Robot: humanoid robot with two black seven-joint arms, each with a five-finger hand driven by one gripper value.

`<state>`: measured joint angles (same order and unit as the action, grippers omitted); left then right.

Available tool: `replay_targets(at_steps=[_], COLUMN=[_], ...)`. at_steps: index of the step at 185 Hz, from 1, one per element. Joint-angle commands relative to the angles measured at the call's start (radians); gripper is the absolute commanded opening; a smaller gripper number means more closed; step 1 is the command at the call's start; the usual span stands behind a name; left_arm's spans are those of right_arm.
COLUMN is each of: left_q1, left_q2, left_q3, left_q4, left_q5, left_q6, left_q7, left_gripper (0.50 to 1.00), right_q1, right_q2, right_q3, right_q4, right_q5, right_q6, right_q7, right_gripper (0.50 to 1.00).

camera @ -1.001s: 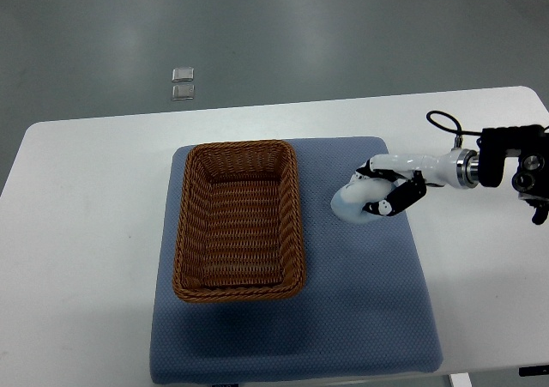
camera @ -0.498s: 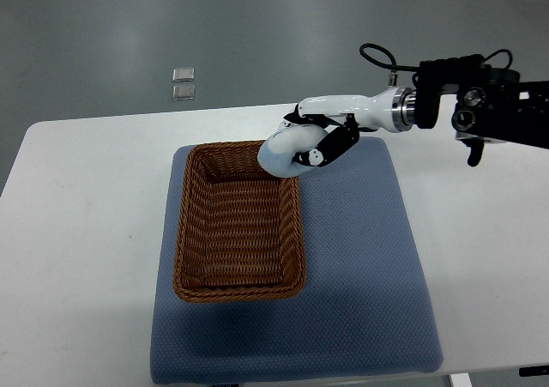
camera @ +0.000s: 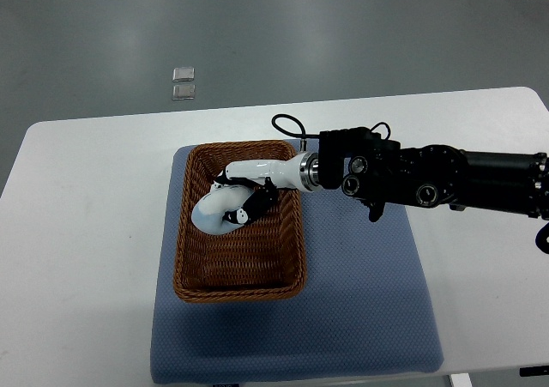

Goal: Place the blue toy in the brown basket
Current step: 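Carry the toy over the wicker basket and open the right hand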

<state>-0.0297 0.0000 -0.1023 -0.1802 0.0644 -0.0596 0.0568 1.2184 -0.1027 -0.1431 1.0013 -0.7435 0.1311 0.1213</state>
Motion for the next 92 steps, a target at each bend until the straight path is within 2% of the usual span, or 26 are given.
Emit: replay_targets(at_steps=[1,40,46,65,78,92], left_q1=[0.001,0.001,0.000,-0.001,-0.001,0.001], left_q2=[0.000,0.000,0.000,0.000,0.000,0.000], left_q3=[0.001,0.001,0.001,0.001,0.001,0.001], left_q4=[-0.001,0.001,0.002,0.004,0.004,0.002], left_q5=[0.000,0.000,0.000,0.000,0.000,0.000], left_q6=[0.000,0.000,0.000,0.000,0.001,0.001], left_q7=[0.000,0.000,0.000,0.000,0.000,0.000], left_gripper=[1.000,1.000,1.000,1.000,1.000,1.000], right_q1=[-0.030,-0.062,-0.066,-0.071,-0.069,-0.069], right_q2=[0.012,0.029,0.031,0.032,0.031,0.029], right_q3=[0.000,0.002,0.004,0.007,0.008,0.011], right_q4=[-0.010,-0.016,-0.020,-0.029,-0.029,-0.029], right_q5=[-0.002,-0.003,-0.003,-0.002,0.000,0.001], right_q6=[-0.016,-0.035,-0.035,-0.035,-0.035,-0.031], right_q7=[0.000,0.000,0.000,0.004,0.014,0.017], right_gripper=[0.500,0.502,0.547,0.609,0.748,0.774])
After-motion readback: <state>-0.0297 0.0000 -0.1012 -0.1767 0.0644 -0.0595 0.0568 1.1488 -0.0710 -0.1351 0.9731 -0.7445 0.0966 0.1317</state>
